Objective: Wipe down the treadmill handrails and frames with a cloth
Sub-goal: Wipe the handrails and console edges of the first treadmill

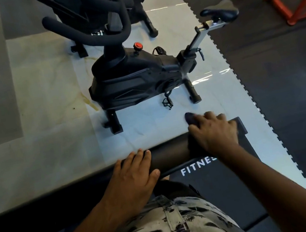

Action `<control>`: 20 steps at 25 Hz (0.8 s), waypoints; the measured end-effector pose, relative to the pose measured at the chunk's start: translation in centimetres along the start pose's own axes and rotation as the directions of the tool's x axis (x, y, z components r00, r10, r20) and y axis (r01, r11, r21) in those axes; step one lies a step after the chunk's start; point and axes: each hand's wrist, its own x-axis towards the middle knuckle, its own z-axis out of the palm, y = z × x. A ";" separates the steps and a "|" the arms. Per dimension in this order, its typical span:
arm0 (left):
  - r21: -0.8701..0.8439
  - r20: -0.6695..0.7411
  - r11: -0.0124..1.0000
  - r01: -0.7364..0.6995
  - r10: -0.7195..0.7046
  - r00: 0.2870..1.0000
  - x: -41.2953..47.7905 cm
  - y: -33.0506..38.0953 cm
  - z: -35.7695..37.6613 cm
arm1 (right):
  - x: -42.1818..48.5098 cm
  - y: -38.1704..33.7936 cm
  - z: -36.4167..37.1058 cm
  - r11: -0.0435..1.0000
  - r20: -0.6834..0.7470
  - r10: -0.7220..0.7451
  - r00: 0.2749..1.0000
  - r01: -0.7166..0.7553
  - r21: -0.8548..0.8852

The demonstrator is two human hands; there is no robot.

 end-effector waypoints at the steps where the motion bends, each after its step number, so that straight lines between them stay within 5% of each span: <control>1: -0.007 0.008 1.000 -0.007 0.007 1.000 0.0 0.3 -0.2 | -0.1 0.3 0.2 0.997 -0.032 0.080 0.996 -0.080 0.000; 5: -0.003 0.011 0.999 -0.047 0.047 0.999 0.7 0.9 -0.3 | -2.7 0.8 1.8 0.989 -0.102 -0.147 0.984 0.146 -0.020; 8: 0.001 0.019 0.997 -0.077 0.077 0.997 1.1 1.4 -0.3 | -0.6 2.7 0.5 0.965 -0.031 0.215 0.976 -0.207 0.162; 11: -0.008 0.027 0.992 -0.124 0.125 0.992 1.7 2.0 -0.3 | -3.5 0.7 2.2 0.986 -0.079 0.109 0.991 -0.098 0.135; 13: 0.000 0.026 0.986 -0.167 0.167 0.986 2.3 2.3 -0.2 | -4.2 1.4 2.6 0.923 -0.145 0.209 0.967 -0.146 0.355; 15: -0.008 0.025 0.977 -0.215 0.215 0.976 3.0 2.7 -0.3 | -4.9 2.8 3.0 0.670 -0.140 0.449 0.883 -0.228 0.707; 17: -0.008 0.031 0.961 -0.277 0.277 0.960 3.7 3.3 -0.3 | -6.8 2.0 3.4 0.186 0.013 0.650 0.760 -0.175 0.967; 19: -0.007 0.043 0.942 -0.335 0.335 0.941 4.4 3.8 -0.5 | -9.1 -0.4 4.5 -0.326 0.327 0.631 0.703 -0.142 0.935; 20: -0.002 0.051 0.932 -0.362 0.361 0.931 4.8 4.1 -0.5 | -10.0 -1.6 5.6 -0.484 0.452 0.555 0.698 -0.171 0.858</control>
